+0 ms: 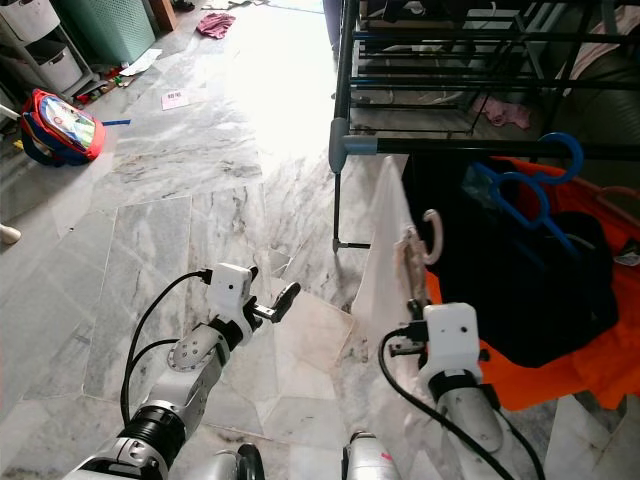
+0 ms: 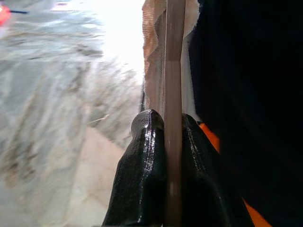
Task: Hang hanger
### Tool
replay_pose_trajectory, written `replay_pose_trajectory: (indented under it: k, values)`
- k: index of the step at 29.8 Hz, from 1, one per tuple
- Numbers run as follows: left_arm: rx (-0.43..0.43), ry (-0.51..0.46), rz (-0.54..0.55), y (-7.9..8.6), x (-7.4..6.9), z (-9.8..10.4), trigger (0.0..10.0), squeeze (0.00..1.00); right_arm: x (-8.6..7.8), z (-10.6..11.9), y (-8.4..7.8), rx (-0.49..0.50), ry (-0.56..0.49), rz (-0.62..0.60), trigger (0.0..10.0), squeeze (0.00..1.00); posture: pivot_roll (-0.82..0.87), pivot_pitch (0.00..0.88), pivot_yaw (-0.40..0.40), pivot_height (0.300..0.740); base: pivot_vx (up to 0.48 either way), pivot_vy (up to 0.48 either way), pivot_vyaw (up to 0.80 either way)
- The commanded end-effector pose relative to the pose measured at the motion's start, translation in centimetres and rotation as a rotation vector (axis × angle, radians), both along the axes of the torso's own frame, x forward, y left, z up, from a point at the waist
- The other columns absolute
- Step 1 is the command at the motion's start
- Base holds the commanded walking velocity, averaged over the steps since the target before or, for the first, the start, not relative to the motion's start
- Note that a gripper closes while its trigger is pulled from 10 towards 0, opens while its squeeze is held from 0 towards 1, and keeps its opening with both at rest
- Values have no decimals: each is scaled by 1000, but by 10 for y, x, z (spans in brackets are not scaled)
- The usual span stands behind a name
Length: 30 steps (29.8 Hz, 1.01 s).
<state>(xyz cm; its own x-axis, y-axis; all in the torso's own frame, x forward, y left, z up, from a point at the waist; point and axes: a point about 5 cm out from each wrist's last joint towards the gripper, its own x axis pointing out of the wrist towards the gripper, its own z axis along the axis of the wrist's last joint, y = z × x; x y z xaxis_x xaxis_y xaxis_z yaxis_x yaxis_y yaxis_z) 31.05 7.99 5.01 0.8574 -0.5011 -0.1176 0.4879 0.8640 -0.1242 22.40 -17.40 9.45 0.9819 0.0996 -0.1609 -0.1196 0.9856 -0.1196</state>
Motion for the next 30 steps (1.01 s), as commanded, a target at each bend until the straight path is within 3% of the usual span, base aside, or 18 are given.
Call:
replay_pose_trajectory:
  k: [1,3,9,14,24,30]
  values:
    - [1,44,-24,-1,-6,-9,10000,0,-1,6,6,8,-16,60,10000,0,-308,230,69,740,0,0,0]
    - [-17,68,-50,-5,-10,-13,10000,0,3,7,8,-2,-6,127,10000,0,-307,228,64,740,0,0,0]
    - [-31,75,-26,-4,-11,-13,10000,0,6,7,5,17,-5,95,10000,0,-294,220,53,740,0,0,0]
    - [-14,84,7,3,-11,-15,10000,0,2,3,13,81,1,84,10000,0,-278,214,47,740,0,0,0]
    - [20,87,81,13,-13,-19,10000,0,-1,-7,17,102,11,96,10000,0,-239,167,40,740,0,0,0]
    - [58,68,174,28,-7,-15,10000,0,16,-12,22,104,3,100,10000,0,-134,125,6,740,0,0,0]
